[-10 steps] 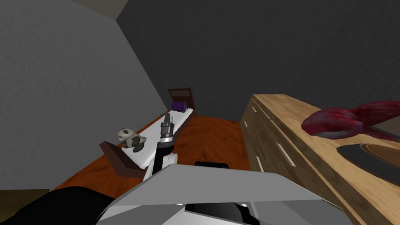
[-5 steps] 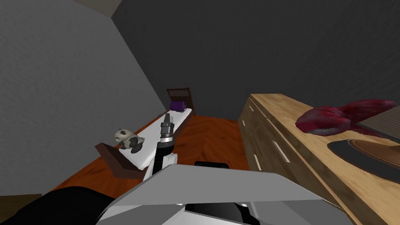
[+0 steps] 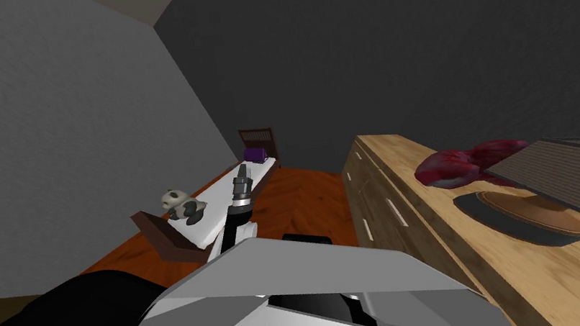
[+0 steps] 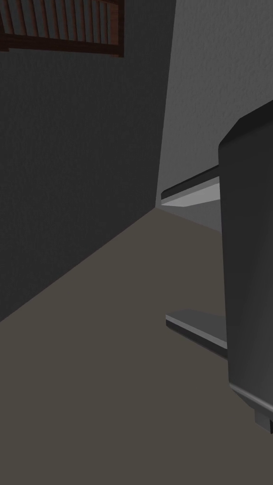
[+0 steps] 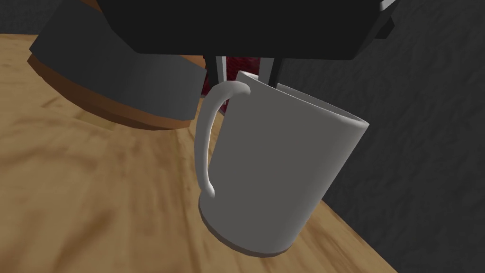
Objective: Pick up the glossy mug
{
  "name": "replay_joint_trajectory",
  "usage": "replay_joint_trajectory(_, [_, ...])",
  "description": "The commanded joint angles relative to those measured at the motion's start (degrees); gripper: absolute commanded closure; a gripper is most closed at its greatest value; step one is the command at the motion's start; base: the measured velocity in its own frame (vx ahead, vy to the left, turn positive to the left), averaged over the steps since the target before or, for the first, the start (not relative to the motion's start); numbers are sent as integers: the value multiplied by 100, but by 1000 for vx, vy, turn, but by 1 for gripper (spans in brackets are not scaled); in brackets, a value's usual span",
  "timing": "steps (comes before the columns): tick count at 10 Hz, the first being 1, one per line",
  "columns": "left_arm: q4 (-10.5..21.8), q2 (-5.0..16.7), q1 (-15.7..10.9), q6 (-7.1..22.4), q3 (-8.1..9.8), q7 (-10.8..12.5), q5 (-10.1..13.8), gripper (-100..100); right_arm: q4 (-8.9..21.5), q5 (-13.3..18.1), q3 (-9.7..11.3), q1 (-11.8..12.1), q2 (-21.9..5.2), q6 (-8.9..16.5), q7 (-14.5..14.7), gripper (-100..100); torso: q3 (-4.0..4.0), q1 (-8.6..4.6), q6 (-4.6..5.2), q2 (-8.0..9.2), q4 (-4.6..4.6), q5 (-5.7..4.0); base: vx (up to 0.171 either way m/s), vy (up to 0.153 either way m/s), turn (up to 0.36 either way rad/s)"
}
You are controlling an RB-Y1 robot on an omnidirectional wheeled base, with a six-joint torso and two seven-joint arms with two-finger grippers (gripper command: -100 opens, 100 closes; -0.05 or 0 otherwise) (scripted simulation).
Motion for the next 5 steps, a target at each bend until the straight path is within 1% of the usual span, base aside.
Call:
replay_joint_trajectory(1, [0, 0, 0, 0, 0, 0, 0, 0, -286, -106, 7, -34, -63, 265, 102, 100, 0, 0, 0, 0, 0, 0, -44, -33, -70])
replay_joint_trajectory(2, [0, 0, -1, 0, 0, 0, 0, 0, -477, -334, 29, -116, -196, 444, 288, 100, 3, -2, -2, 4, 2, -1, -55, -56, -132])
replay_joint_trajectory(3, [0, 0, 0, 0, 0, 0, 0, 0, -651, -334, 29, -116, -196, 600, 288, 100, 6, -9, 4, 10, 3, 2, -54, -47, -64])
replay_joint_trajectory(4, [0, 0, -1, 0, 0, 0, 0, 0, -792, -334, 29, -116, -196, 683, 288, 100, 8, -6, 1, 12, 4, -1, -26, -18, 6])
replay_joint_trajectory(5, [0, 0, -1, 0, 0, 0, 0, 0, -960, -561, 51, -199, -328, 894, 474, 100, 3, 3, -1, 3, 2, 0, -32, -31, -132])
